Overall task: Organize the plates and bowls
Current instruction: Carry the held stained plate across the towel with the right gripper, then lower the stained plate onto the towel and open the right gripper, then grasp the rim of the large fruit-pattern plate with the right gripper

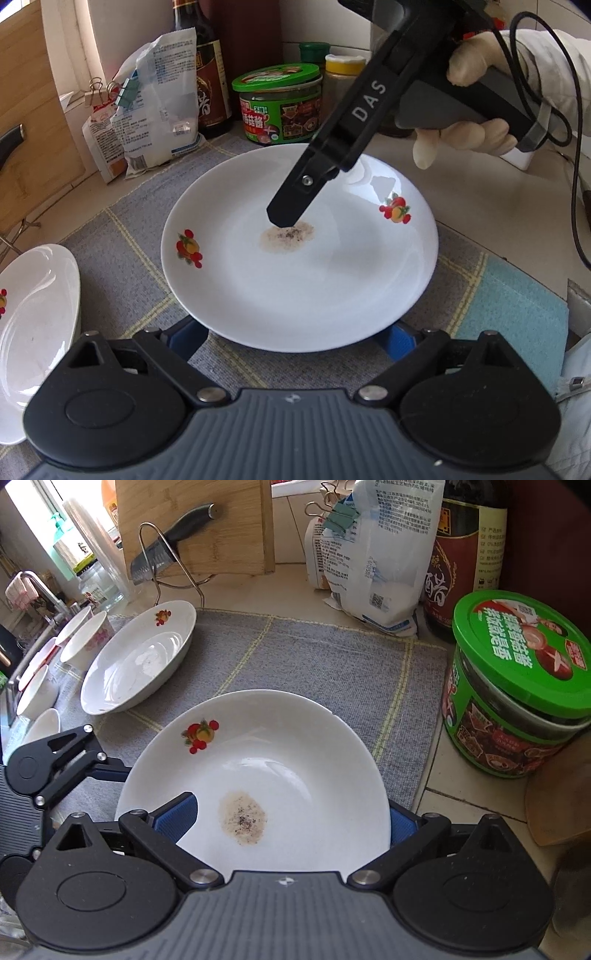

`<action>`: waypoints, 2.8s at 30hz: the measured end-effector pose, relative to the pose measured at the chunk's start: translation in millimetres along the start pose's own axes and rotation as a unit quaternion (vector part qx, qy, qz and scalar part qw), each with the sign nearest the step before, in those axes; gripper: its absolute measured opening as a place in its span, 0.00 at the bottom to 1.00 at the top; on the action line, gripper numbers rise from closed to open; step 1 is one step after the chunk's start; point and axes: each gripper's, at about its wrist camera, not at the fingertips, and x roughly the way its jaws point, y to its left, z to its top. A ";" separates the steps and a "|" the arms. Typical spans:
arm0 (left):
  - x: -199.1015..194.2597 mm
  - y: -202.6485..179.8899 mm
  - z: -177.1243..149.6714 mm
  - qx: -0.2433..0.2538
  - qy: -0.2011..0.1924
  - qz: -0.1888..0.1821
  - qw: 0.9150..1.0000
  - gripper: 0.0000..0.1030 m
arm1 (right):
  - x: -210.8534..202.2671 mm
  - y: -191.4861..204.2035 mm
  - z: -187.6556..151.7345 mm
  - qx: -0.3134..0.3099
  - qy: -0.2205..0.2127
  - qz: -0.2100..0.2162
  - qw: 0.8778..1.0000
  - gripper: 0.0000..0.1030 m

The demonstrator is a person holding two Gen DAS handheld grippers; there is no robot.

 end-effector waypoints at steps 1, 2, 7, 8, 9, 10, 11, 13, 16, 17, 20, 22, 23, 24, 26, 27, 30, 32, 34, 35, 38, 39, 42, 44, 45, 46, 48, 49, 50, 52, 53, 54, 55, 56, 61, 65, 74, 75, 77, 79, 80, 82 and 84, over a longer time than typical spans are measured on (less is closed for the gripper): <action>-1.5 0.9 -0.4 -0.006 -0.002 -0.004 1.000 0.93 | -2.1 0.4 0.3 -0.002 -0.003 -0.002 1.000 1.00; -3.2 1.0 -1.1 -0.010 -0.003 -0.006 1.000 0.93 | -4.7 1.0 0.8 -0.004 -0.006 -0.005 1.000 1.00; -16.3 -2.9 -5.4 -0.019 -0.011 0.003 1.000 0.93 | -20.2 9.5 3.0 -0.027 -0.024 -0.025 0.999 1.00; -19.3 -3.9 -6.4 -0.020 -0.013 0.006 1.000 0.93 | -23.3 11.6 3.3 -0.031 -0.027 -0.025 0.999 1.00; -22.3 -5.2 -7.6 -0.021 -0.016 0.008 1.000 0.93 | -25.9 13.9 3.5 -0.036 -0.029 -0.024 0.999 1.00; -25.8 -6.5 -8.5 -0.024 -0.020 0.013 0.999 0.94 | -28.2 16.3 3.6 -0.040 -0.031 -0.026 0.998 1.00; -28.7 -7.2 -9.2 -0.027 -0.022 0.015 0.999 0.94 | -31.4 19.3 3.5 -0.044 -0.035 -0.029 0.998 1.00; -35.5 -8.4 -11.1 -0.035 -0.027 0.022 0.999 0.94 | -36.3 24.6 3.7 -0.048 -0.041 -0.029 0.998 1.00; -48.1 -9.1 -14.1 -0.055 -0.037 0.034 0.997 0.94 | -44.5 33.8 5.1 -0.054 -0.055 -0.021 0.997 1.00; -52.7 -9.5 -15.1 -0.062 -0.041 0.039 0.996 0.94 | -46.9 38.0 6.0 -0.057 -0.060 -0.017 0.996 1.00; -67.5 -11.9 -17.8 -0.078 -0.051 0.059 0.994 0.94 | -50.3 52.7 7.0 -0.070 -0.069 -0.005 0.995 1.00; -78.2 -13.7 -21.2 -0.088 -0.059 0.074 0.992 0.94 | -50.5 64.2 6.0 -0.081 -0.075 0.004 0.994 1.00; -84.3 -14.4 -23.0 -0.095 -0.064 0.083 0.990 0.94 | -50.1 69.8 5.4 -0.085 -0.076 0.008 0.993 1.00; -89.0 -14.8 -24.7 -0.102 -0.069 0.090 0.988 0.94 | -48.9 75.2 4.8 -0.089 -0.078 0.011 0.993 1.00; -99.7 -15.8 -29.2 -0.122 -0.079 0.107 0.984 0.95 | -47.1 86.8 2.8 -0.097 -0.082 0.018 0.992 1.00; -104.0 -16.2 -31.3 -0.129 -0.083 0.114 0.982 0.95 | -46.2 92.6 2.0 -0.101 -0.083 0.020 0.991 1.00; -119.5 -18.9 -39.3 -0.147 -0.099 0.136 0.975 0.98 | -44.8 110.5 -1.0 -0.113 -0.085 0.026 0.990 1.00; -130.0 -20.1 -47.1 -0.152 -0.111 0.147 0.971 0.98 | -43.6 123.5 -2.6 -0.116 -0.087 0.023 0.989 1.00; -139.2 -19.9 -55.6 -0.154 -0.119 0.150 0.969 0.98 | -42.7 136.5 -4.5 -0.119 -0.091 0.020 0.988 1.00; -144.3 -19.6 -61.4 -0.157 -0.122 0.152 0.968 0.98 | -41.9 143.8 -5.8 -0.118 -0.093 0.019 0.988 1.00; -156.2 -13.8 -78.1 -0.162 -0.127 0.147 0.967 0.98 | -38.9 164.7 -10.1 -0.113 -0.095 0.011 0.989 1.00; -160.3 -11.2 -84.2 -0.161 -0.128 0.142 0.968 0.98 | -37.5 171.8 -11.7 -0.110 -0.096 0.008 0.989 1.00; -174.2 -0.7 -102.9 -0.162 -0.126 0.130 0.970 0.98 | -30.9 196.7 -17.0 -0.091 -0.096 -0.005 0.991 1.00; -184.2 7.6 -115.6 -0.161 -0.120 0.126 0.972 0.98 | -27.2 214.4 -20.8 -0.077 -0.095 -0.008 0.992 1.00; -190.6 11.6 -123.0 -0.154 -0.121 0.125 0.973 0.98 | -25.2 222.9 -22.3 -0.072 -0.096 -0.008 0.993 1.00; -195.4 14.9 -129.1 -0.146 -0.120 0.127 0.974 0.98 | -22.2 232.8 -24.6 -0.066 -0.096 -0.012 0.993 1.00; -205.2 22.8 -141.8 -0.130 -0.118 0.128 0.976 0.98 | -15.6 249.1 -29.5 -0.053 -0.098 -0.018 0.994 1.00; -209.6 27.3 -147.9 -0.123 -0.118 0.124 0.978 0.98 | -12.3 255.8 -31.9 -0.047 -0.097 -0.020 0.994 1.00; -213.3 31.0 -153.6 -0.116 -0.117 0.122 0.979 0.98 | -8.0 264.1 -34.5 -0.041 -0.095 -0.020 0.994 1.00; -220.3 39.7 -166.6 -0.105 -0.115 0.121 0.980 0.98 | -0.4 278.4 -39.6 -0.035 -0.093 -0.024 0.995 1.00; -222.9 44.7 -173.1 -0.104 -0.113 0.119 0.981 0.98 | 4.9 286.4 -42.3 -0.033 -0.089 -0.028 0.995 1.00; -225.0 50.2 -179.6 -0.104 -0.109 0.115 0.982 0.98 | 9.7 292.5 -44.1 -0.030 -0.086 -0.030 0.995 1.00; -227.6 56.0 -187.4 -0.105 -0.106 0.111 0.983 0.98 | 14.0 297.5 -45.6 -0.026 -0.083 -0.031 0.996 1.00; -229.5 61.5 -194.3 -0.105 -0.103 0.109 0.983 0.98 | 19.8 303.0 -46.9 -0.022 -0.080 -0.031 0.996 1.00; -232.4 86.8 -226.1 -0.105 -0.073 0.098 0.987 0.98 | 40.9 323.8 -53.2 0.000 -0.062 -0.038 0.997 1.00; -224.7 100.0 -241.6 -0.100 -0.045 0.088 0.990 0.98 | 54.4 327.3 -56.7 0.023 -0.043 -0.034 0.998 1.00; -200.8 108.5 -256.0 -0.092 -0.012 0.069 0.993 0.98 | 72.1 327.7 -58.2 0.028 -0.019 -0.022 0.999 1.00; -198.3 108.9 -255.2 -0.090 -0.009 0.067 0.994 0.98 | 73.2 327.6 -57.6 0.026 -0.019 -0.022 0.999 1.00; -193.2 110.5 -253.4 -0.086 -0.007 0.061 0.994 0.98 | 76.3 326.8 -55.6 0.024 -0.014 -0.022 0.999 1.00; -189.8 114.0 -251.8 -0.089 -0.005 0.052 0.995 0.99 | 78.1 326.8 -54.1 0.020 -0.012 -0.023 0.999 1.00; -188.8 115.6 -251.5 -0.092 -0.006 0.050 0.995 0.99 | 78.5 326.3 -52.5 0.016 -0.012 -0.025 0.999 1.00; -187.8 117.8 -251.6 -0.093 -0.010 0.050 0.994 0.99 | 79.8 325.6 -49.7 0.012 -0.009 -0.026 1.000 1.00; -186.9 119.2 -251.5 -0.092 -0.015 0.048 0.994 0.99 | 81.0 325.0 -46.5 0.011 -0.006 -0.023 1.000 1.00</action>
